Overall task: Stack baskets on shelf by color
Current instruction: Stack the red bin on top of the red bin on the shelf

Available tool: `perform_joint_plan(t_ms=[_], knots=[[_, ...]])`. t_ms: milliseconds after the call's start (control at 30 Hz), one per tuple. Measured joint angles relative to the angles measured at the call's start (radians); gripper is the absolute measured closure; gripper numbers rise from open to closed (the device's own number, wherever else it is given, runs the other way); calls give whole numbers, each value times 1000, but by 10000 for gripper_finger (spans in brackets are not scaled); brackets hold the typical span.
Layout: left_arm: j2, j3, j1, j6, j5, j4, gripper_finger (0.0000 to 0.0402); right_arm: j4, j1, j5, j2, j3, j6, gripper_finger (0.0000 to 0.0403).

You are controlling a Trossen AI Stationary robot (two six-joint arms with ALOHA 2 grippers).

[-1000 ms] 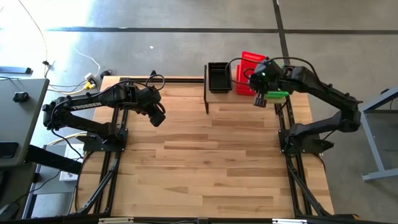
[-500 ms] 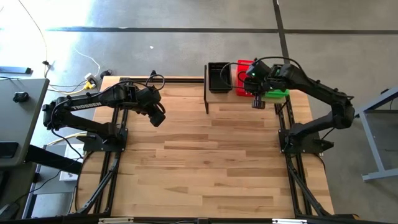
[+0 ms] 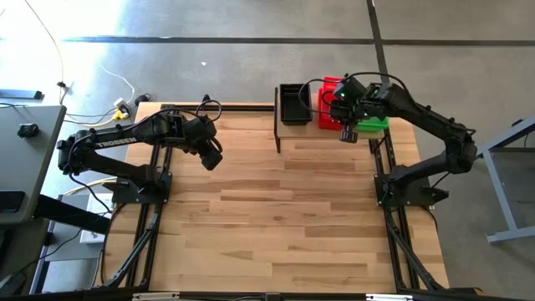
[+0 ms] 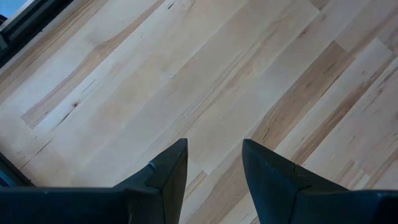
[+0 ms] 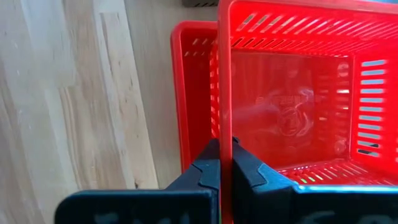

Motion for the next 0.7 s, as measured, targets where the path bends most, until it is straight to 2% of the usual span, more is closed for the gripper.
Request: perform_joint_plan(t_ms=[233,533,700], knots=[[0,0,0,0,1,0,259,3,0,-1,0,0,-11,397],[0,0,0,0,2,0,259,10,0,12,0,0,-5,330],[0,0,0,0,2,0,259,11,0,3,0,38,-3,313]])
